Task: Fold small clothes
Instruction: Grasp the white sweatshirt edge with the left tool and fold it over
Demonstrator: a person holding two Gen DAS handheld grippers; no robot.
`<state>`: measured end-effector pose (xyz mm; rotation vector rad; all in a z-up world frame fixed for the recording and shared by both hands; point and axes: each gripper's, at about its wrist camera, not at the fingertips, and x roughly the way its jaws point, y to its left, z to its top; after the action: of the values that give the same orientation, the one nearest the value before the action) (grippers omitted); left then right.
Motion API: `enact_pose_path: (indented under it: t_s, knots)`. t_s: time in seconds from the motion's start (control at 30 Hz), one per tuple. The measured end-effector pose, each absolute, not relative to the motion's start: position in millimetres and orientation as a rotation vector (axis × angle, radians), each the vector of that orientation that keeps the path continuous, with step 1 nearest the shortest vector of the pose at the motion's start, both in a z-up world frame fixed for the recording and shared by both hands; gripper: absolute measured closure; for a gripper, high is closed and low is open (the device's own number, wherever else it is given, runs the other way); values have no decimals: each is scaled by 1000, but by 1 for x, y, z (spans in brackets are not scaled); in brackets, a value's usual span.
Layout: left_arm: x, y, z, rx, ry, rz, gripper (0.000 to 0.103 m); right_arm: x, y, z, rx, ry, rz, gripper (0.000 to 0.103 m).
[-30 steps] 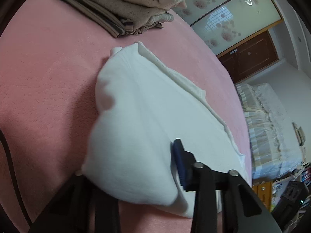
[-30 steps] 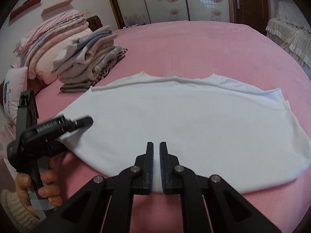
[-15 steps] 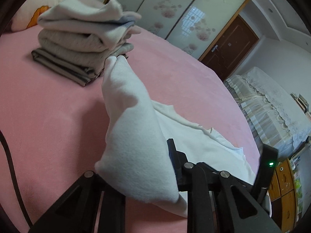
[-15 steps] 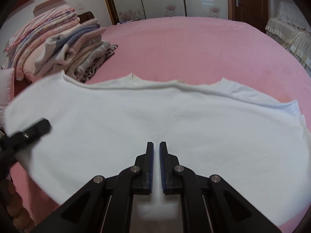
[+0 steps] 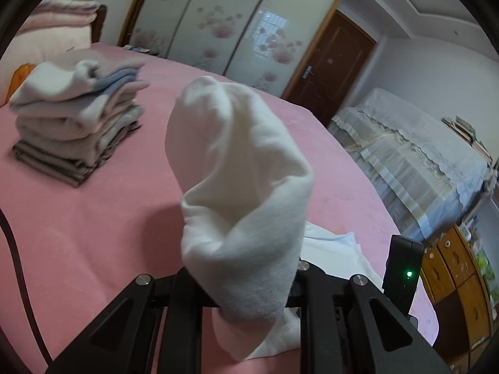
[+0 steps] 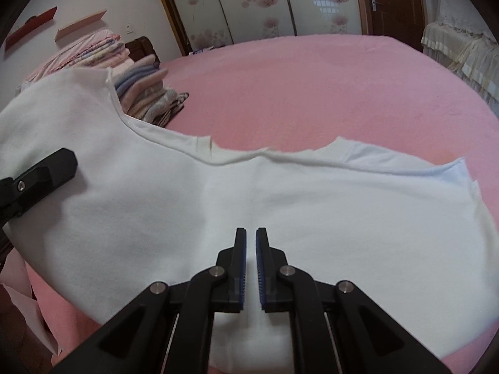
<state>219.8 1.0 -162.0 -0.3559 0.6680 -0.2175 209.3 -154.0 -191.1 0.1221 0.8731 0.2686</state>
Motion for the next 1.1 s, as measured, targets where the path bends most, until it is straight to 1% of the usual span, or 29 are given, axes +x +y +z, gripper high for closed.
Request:
enact_pose_path:
  t_s: [0.2, 0.33, 0.53, 0.7, 0.83, 1.0, 1.1]
  knots:
    - [233, -75, -151, -268, 687, -294, 87, 196, -205, -182, 133, 856, 233, 97]
    - [246, -125, -166, -235, 739, -346, 88, 189, -242, -186, 172, 860, 213, 97]
    - [263, -186, -205, -190, 852, -367, 89, 182, -295, -194, 223, 870, 152, 97]
    - [266, -204, -220, -181, 874, -332, 89, 175, -328, -200, 239, 885, 133, 97]
    - [260, -210, -217, -179, 853, -326, 89, 170, -345, -205, 268, 885, 143, 99]
    - [252, -223, -210, -157, 826, -343, 89, 162, -356, -203, 299, 862, 166, 99]
    - [253, -236, -223, -108, 867, -326, 89, 159, -361, -203, 310, 858, 175, 99]
